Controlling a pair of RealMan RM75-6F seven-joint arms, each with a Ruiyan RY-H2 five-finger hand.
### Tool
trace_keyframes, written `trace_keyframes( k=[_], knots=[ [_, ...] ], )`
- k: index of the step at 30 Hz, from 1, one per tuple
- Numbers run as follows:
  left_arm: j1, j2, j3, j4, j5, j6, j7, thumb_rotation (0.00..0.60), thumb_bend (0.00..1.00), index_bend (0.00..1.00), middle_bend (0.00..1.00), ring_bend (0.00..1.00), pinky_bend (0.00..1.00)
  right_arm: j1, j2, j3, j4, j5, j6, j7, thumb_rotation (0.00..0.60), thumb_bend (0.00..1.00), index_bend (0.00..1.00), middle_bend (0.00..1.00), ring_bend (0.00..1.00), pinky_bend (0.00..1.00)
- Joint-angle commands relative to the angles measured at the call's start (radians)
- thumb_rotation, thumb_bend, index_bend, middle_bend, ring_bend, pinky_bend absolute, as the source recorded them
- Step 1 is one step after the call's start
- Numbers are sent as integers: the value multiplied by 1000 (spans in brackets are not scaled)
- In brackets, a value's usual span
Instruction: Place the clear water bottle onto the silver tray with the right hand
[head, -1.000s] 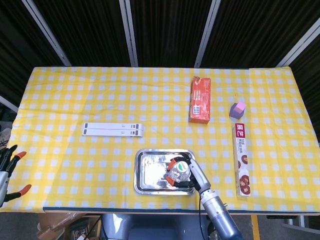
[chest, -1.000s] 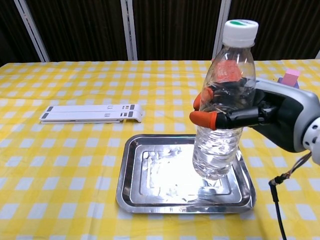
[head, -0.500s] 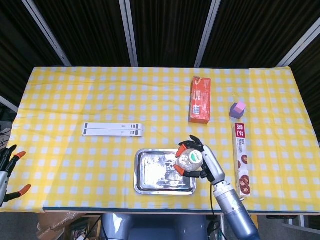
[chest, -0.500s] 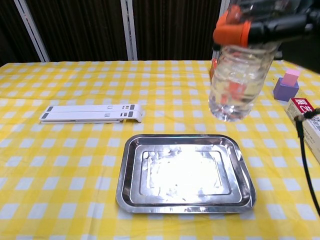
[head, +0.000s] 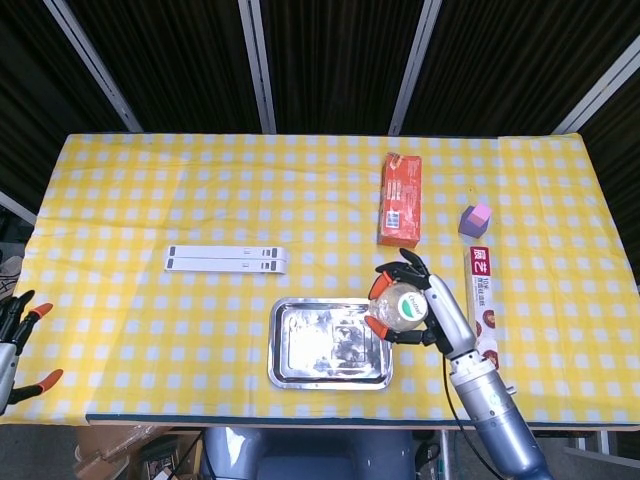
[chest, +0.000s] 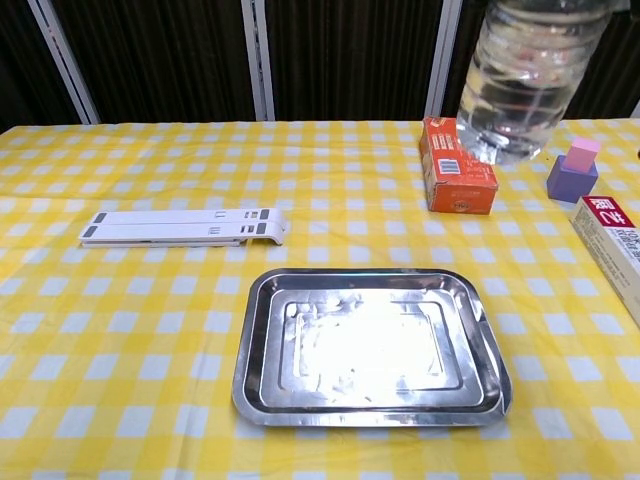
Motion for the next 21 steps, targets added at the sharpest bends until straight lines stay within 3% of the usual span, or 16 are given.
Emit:
trace_keyframes(
  k=[1,8,13,17,21],
  knots=[
    [1,0,-1,-1,0,2,-1,600,202,149,0,0,0,-5,-25,-52,14,41,-11,-7,600,604,794,585,271,0],
    [1,1,-3,-1,-6,2,-1,600,202,149,0,0,0,-5,-141,-139,158,33,-69,77,600,605,795,585,273,0],
    [0,1,-4,-1,-7,1,-2,600,201,149,0,0,0,-25,-222,-193,259,-34,-87,160,600,605,798,585,275,0],
    [0,1,-4,-1,-6,0,-3,600,202,149,0,0,0,-31,-212,-192,260,-57,-82,174,600,604,802,590,275,0],
    [2,3,-2,-1,-3,3,-8,600,201,149,0,0,0,-24,-128,-147,140,-40,-50,100,600,605,810,598,276,0]
  ],
)
